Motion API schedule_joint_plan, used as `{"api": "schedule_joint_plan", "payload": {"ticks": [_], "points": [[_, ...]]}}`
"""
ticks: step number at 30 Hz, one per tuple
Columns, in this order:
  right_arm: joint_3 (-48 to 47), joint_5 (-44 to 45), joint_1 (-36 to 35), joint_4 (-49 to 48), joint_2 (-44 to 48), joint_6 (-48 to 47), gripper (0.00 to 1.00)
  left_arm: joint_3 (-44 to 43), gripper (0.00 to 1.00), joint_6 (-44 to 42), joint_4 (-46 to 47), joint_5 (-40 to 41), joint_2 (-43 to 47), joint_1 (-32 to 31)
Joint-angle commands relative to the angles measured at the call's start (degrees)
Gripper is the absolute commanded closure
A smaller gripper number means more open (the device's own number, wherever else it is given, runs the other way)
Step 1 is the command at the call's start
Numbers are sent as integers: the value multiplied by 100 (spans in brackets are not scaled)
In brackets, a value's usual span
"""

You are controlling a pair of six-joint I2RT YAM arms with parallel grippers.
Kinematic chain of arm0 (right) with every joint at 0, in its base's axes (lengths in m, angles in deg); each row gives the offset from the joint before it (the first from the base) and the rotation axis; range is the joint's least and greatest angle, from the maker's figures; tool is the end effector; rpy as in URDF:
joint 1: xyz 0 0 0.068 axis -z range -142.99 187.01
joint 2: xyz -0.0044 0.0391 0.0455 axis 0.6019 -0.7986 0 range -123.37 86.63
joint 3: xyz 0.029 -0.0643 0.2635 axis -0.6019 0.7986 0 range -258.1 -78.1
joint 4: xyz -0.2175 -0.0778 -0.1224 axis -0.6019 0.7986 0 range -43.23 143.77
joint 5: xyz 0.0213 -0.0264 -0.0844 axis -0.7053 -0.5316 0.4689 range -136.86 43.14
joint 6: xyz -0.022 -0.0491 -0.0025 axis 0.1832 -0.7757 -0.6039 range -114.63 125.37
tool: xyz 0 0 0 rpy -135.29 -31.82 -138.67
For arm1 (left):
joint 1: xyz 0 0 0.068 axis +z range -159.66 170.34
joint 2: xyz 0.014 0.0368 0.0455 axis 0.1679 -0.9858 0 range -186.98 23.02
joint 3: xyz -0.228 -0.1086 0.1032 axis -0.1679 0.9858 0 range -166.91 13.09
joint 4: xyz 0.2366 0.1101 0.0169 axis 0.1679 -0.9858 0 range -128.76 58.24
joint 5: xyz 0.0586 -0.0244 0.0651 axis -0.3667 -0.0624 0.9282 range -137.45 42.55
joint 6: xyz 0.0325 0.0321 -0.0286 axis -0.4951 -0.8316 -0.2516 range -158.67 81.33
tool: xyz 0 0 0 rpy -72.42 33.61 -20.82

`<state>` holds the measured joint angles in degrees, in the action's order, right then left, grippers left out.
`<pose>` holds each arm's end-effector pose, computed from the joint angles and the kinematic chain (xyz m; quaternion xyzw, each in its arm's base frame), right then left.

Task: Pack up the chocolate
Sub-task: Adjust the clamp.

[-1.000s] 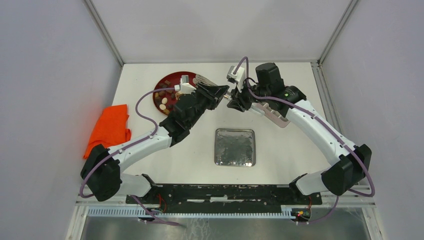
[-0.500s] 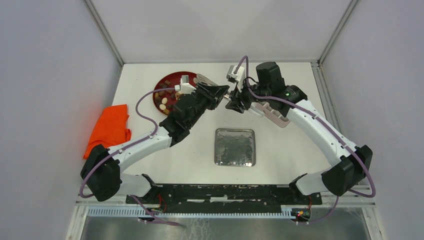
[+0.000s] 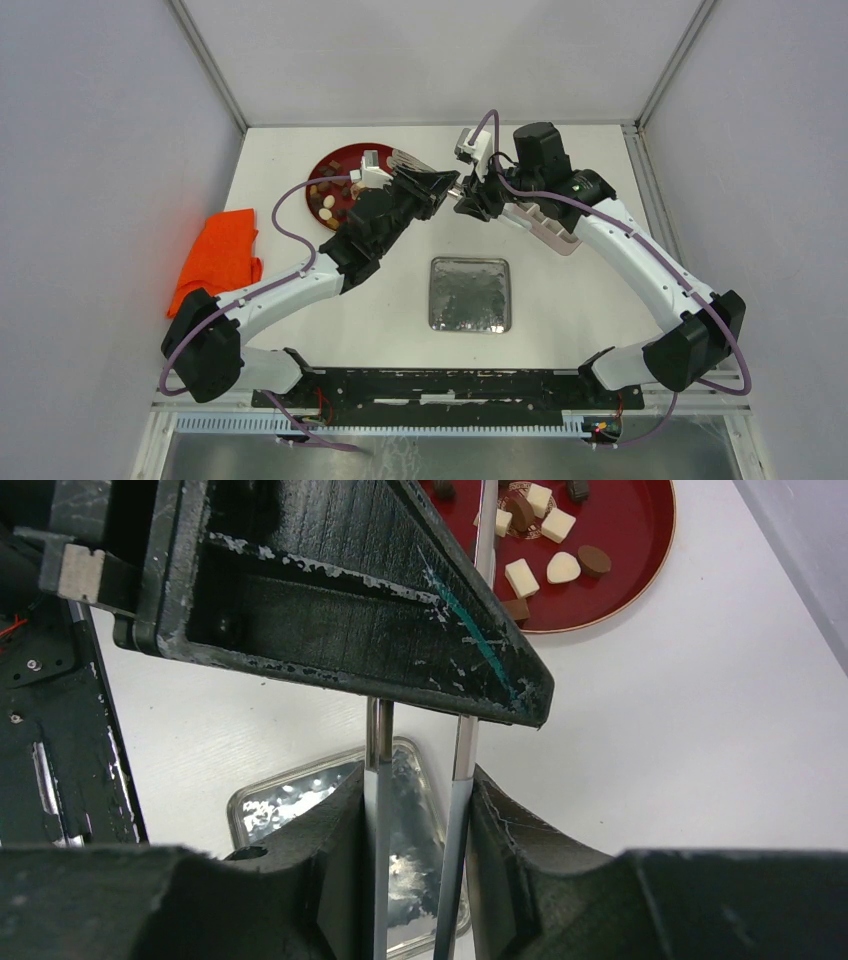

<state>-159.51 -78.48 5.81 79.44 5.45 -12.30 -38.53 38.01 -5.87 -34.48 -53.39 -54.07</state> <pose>0.2576 0.1777 0.3795 -0.4683 0.7136 0.2916 0.4319 0.2301 -0.2142 0.3240 -0.2708 0.6459 -0.5788 0.4177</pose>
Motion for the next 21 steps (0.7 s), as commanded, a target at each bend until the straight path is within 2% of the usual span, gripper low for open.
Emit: {"api": "schedule_joint_plan", "payload": {"ticks": [1,8,11,15,21], "points": [[-253,-229,-44,45,57,-96,71,-94,93,120,345,-24,-33,-6],[-159,-283,-27,-8,103,-54,74,-45,49,101,377,-40,33,-6],[-169,-352,38,-23,90,-11,74,-33,35,110,377,-78,40,-7],[-222,-449,169,-24,72,40,74,0,25,114,311,-92,87,-6],[-193,-527,568,-15,133,45,73,257,19,-179,-194,-166,452,-11]]}}
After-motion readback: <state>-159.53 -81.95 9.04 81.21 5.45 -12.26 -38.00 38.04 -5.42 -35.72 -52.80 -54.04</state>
